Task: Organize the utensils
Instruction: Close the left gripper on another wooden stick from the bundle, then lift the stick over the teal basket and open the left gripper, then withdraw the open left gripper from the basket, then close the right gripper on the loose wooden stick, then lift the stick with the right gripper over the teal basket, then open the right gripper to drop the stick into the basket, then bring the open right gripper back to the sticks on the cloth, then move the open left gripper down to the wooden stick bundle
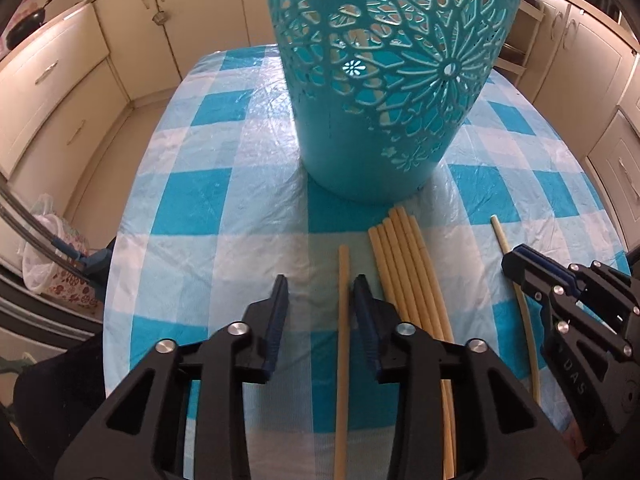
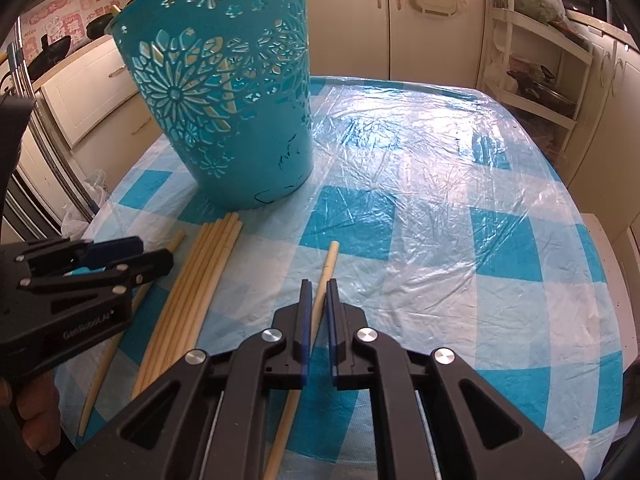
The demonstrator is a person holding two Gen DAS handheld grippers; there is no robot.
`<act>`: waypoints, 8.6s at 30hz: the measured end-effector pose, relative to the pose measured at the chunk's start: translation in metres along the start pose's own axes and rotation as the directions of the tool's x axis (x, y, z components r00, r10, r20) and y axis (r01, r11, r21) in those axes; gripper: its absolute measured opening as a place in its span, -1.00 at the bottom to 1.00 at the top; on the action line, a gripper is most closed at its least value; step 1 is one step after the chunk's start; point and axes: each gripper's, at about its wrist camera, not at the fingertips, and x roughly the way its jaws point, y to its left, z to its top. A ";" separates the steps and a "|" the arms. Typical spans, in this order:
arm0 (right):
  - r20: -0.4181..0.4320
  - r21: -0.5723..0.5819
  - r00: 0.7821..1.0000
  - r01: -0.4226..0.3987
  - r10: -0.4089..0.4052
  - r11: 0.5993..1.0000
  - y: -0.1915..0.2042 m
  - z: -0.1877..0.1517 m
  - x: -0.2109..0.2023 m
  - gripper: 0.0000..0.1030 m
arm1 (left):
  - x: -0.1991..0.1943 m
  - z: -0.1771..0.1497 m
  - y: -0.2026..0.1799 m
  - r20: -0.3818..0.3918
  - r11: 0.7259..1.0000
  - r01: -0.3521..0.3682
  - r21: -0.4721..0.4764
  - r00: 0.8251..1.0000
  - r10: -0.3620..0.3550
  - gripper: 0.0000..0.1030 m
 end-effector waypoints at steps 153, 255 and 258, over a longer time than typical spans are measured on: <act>0.487 0.021 0.816 -0.368 0.312 0.930 0.010 0.112 -0.181 -0.90 | -0.082 -0.058 0.105 0.313 0.984 -0.019 -0.175 0.947 0.074 0.51; -0.036 0.062 0.999 -0.029 0.031 0.998 0.008 -0.011 -0.016 -0.87 | -0.057 -0.041 0.038 0.206 0.999 0.025 -0.045 0.978 -0.016 0.58; -0.035 0.074 0.998 -0.041 0.043 0.996 0.005 -0.008 -0.014 -0.84 | -0.046 -0.034 0.026 0.170 0.999 0.013 -0.035 0.985 -0.007 0.58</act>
